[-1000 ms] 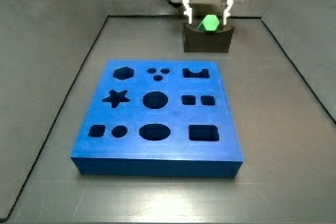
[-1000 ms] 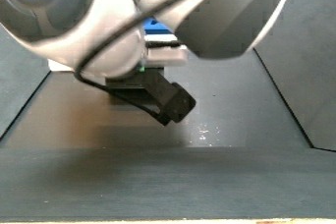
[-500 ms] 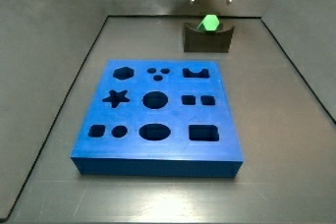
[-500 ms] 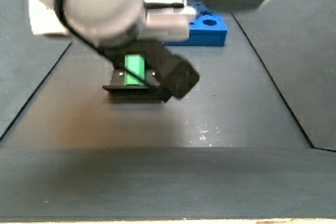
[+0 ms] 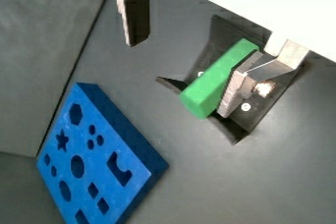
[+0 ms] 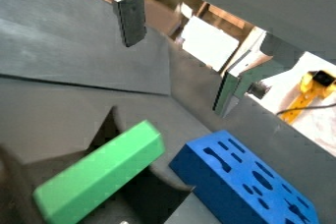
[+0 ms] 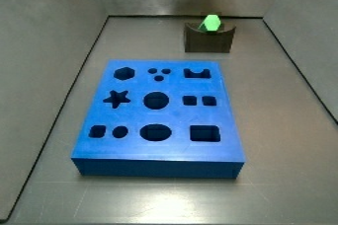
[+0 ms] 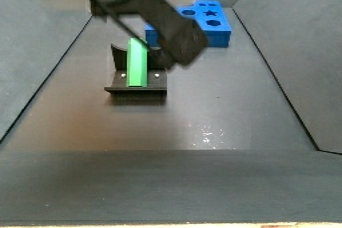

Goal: Pick up the hexagon object. Move up. Place the hexagon object on the fixture. Regrasp the hexagon object. Move to above the board. Insert the hexagon object.
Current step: Regrasp the hexagon object.

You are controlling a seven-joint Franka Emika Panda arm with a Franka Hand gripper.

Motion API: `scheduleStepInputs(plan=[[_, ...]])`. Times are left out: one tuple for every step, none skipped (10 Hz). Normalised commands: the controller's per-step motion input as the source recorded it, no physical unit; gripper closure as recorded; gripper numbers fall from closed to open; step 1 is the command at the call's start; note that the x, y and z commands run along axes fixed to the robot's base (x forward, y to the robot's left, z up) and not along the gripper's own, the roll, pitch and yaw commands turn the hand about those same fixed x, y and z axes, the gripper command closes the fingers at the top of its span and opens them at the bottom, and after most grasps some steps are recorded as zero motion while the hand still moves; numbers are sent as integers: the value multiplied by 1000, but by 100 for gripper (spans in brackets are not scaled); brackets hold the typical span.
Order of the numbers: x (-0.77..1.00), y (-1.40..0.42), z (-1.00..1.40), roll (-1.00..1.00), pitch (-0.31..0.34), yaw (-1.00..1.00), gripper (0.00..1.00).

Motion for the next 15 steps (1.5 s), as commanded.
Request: scheduleStepInputs(plan=[[-94,-1000,660,1000,59,10,0],[-131,-1000,553,1000,47,9,0],[-113,-860,358,1000,43,9,0],[-65,-657,127,1000,40,8,0],[-44,-541,81,1000,40,8,0],[-35,-289,56,1000,38,8,0],[-38,-90,34,1000,34,9,0],[-37,-12,22,1000,31,9,0],[-33,-32,9,1000,27,9,0],[-33,-33,9,1000,22,10,0],[-37,-28,14,1000,17,11,0],[-27,-28,4,1000,9,12,0],[-22,-25,5,1000,4,13,0],[-19,-22,7,1000,1,14,0],[-21,-23,5,1000,0,17,0]])
